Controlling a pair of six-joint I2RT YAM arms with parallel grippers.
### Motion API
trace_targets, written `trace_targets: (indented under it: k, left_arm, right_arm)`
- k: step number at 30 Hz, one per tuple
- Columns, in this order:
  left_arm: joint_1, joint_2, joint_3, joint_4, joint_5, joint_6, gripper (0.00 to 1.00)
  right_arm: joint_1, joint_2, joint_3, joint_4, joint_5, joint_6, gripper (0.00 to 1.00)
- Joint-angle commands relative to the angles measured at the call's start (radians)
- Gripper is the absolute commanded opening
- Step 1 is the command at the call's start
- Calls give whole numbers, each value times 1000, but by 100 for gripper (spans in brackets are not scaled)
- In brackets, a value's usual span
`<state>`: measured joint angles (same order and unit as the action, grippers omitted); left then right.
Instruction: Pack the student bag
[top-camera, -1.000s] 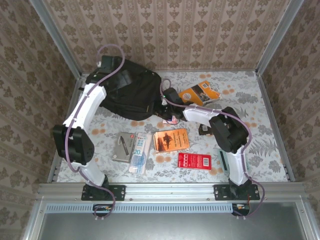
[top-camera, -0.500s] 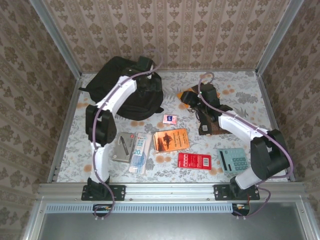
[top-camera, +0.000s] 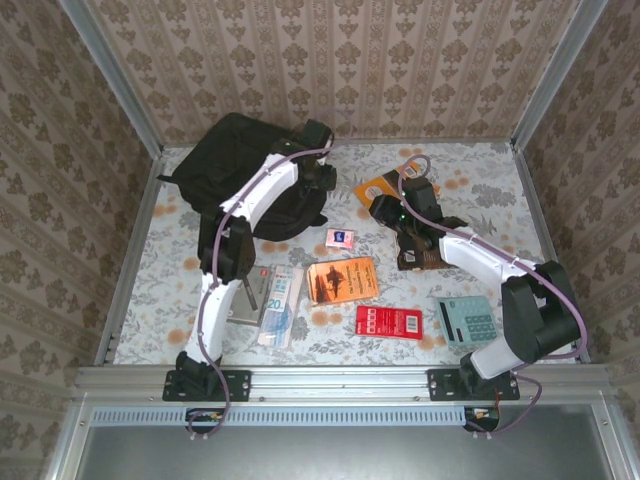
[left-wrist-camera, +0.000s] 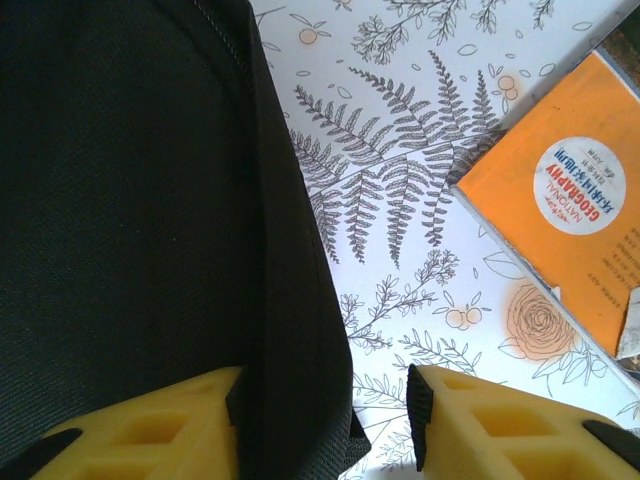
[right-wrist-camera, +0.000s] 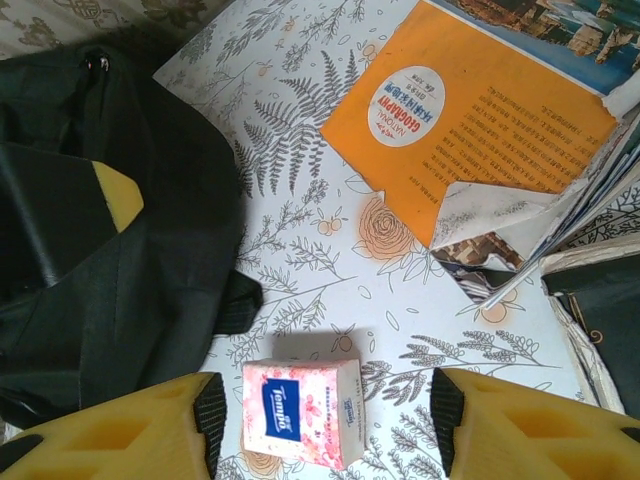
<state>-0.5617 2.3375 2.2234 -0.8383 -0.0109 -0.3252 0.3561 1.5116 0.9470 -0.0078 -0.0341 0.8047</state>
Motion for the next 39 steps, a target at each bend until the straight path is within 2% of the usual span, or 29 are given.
trace_targets:
  k: [1,4,7,9,10,16,19,23,30,32,34,37,39]
  left_arm:
    - [-8,9,44,-20,-14,40,42]
    - [-19,11,36,-25,-10,60,35]
    - [-31,-2,16,-17,19,89,17]
    - [-41,-19,-1,-11,38,114,2]
    - [-45,-28,-8,-9,40,126,0]
    - [-75,-131,-99,18,11,219,0]
    - [-82,-180,-137,21,-50,265,0]
    - [-48,-205,-132,24,-76,260,0]
    - [39,-191,-72,35,-20,242,0]
    - [52,-190,-65,33,2,247,0]
    - [56,-196,-69,29,16,247,0]
    - [51,-226,-120,36,74,219,0]
    - [39,-266,-213,71,126,195,0]
  right_arm:
    - [0,-40,-10,-23,-26,-26,57]
    - [1,-63,-15,-34,-20,-31,55]
    - [0,-89,-17,-55,-8,-44,53]
    - [0,-100,-13,-71,-8,-57,53]
    - [0,-102,-8,-77,-11,-62,53]
    - [1,-104,5,-107,-50,-71,52]
    - [21,-101,-1,-85,-110,-96,53]
    - [116,-74,23,-98,-155,-173,53]
    - [265,27,74,-78,-236,-208,52]
    - [304,47,97,-108,-200,-235,52]
    - [323,66,131,-176,-105,-235,50]
    - [301,32,82,-149,2,-187,50]
    - [255,-5,53,-155,70,-142,50]
